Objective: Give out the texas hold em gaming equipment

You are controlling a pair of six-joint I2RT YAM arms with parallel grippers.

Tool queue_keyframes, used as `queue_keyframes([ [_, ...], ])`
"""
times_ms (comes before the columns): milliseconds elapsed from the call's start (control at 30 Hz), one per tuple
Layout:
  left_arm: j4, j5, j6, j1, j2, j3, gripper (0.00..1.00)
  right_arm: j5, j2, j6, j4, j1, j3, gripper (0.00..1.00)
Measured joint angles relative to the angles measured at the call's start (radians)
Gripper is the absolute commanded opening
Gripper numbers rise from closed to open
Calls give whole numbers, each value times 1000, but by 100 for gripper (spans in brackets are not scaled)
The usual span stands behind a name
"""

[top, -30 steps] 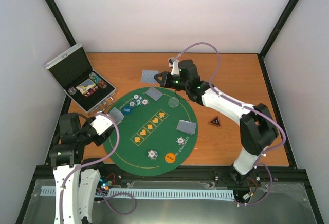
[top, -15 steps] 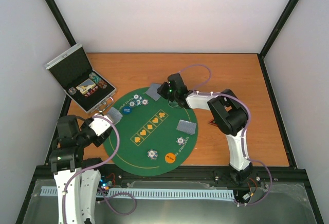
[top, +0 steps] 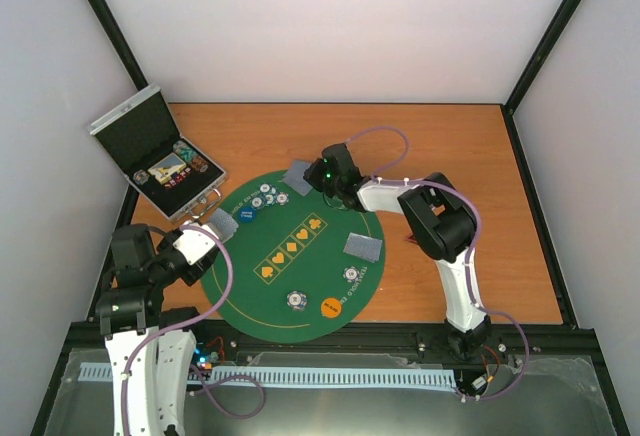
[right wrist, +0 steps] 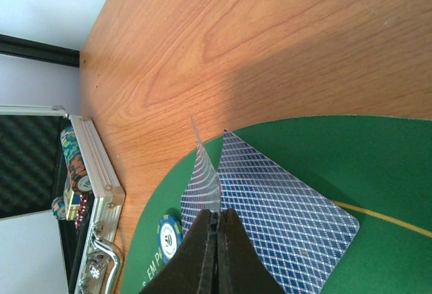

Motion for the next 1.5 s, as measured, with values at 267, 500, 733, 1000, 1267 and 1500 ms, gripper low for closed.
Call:
queue_keyframes([
  [267, 0, 0, 0, 0, 0, -2, 51, 0, 16, 10, -1, 5, 3, 30],
  [500, 0, 0, 0, 0, 3, -2, 51, 1, 8, -29, -9, 10, -3, 53],
  [733, 0, 0, 0, 0, 10, -2, 51, 8, -116, -84, -33, 25, -71, 71],
  [1000, 0, 0, 0, 0, 10, -2, 51, -1, -304, -156, -37, 28, -202, 72],
  [1267, 0, 8, 2, 1, 13, -2, 51, -182, -417, -465, -84, 38, -131, 73],
  [1500, -1, 20, 11, 1, 18, -2, 51, -480, -420, -790, -241, 162, 83, 78],
])
